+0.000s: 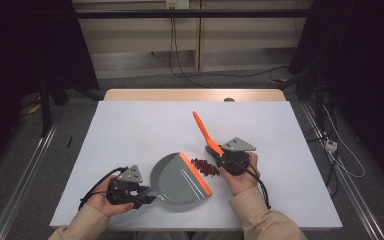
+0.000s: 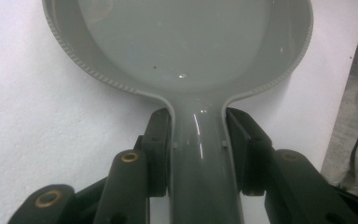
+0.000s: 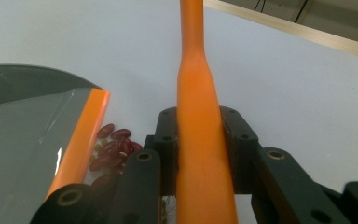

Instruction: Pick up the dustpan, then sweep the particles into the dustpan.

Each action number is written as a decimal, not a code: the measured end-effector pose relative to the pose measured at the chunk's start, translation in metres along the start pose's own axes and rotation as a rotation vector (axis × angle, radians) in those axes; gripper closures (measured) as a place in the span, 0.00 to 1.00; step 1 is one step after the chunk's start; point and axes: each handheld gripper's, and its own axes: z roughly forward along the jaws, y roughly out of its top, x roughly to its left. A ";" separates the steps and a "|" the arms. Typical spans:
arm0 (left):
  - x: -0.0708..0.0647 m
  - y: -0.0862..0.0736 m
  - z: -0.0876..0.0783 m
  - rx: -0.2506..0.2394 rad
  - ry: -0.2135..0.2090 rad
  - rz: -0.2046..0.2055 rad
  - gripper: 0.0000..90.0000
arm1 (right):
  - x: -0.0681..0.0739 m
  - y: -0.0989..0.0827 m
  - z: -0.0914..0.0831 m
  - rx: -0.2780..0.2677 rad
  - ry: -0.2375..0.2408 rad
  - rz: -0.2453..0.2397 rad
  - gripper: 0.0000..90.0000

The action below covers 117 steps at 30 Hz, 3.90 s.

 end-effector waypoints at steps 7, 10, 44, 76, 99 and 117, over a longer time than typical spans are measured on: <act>0.001 0.001 0.000 0.005 -0.011 -0.004 0.70 | 0.007 -0.001 0.000 -0.002 0.003 -0.027 0.79; 0.002 0.001 0.001 0.002 -0.016 -0.008 0.70 | 0.008 -0.001 -0.001 -0.002 0.009 -0.025 0.79; 0.005 0.000 0.001 -0.007 -0.036 -0.030 0.69 | 0.018 -0.001 -0.001 -0.001 0.023 -0.030 0.79; 0.006 0.003 0.001 0.009 -0.043 -0.032 0.70 | 0.048 0.001 0.005 -0.036 0.091 0.033 0.78; 0.006 0.002 0.001 0.001 -0.044 -0.041 0.70 | 0.079 0.011 0.003 -0.072 0.205 0.062 0.79; 0.007 0.000 0.001 -0.007 -0.055 -0.046 0.70 | 0.040 0.018 0.002 -0.078 0.101 0.023 0.79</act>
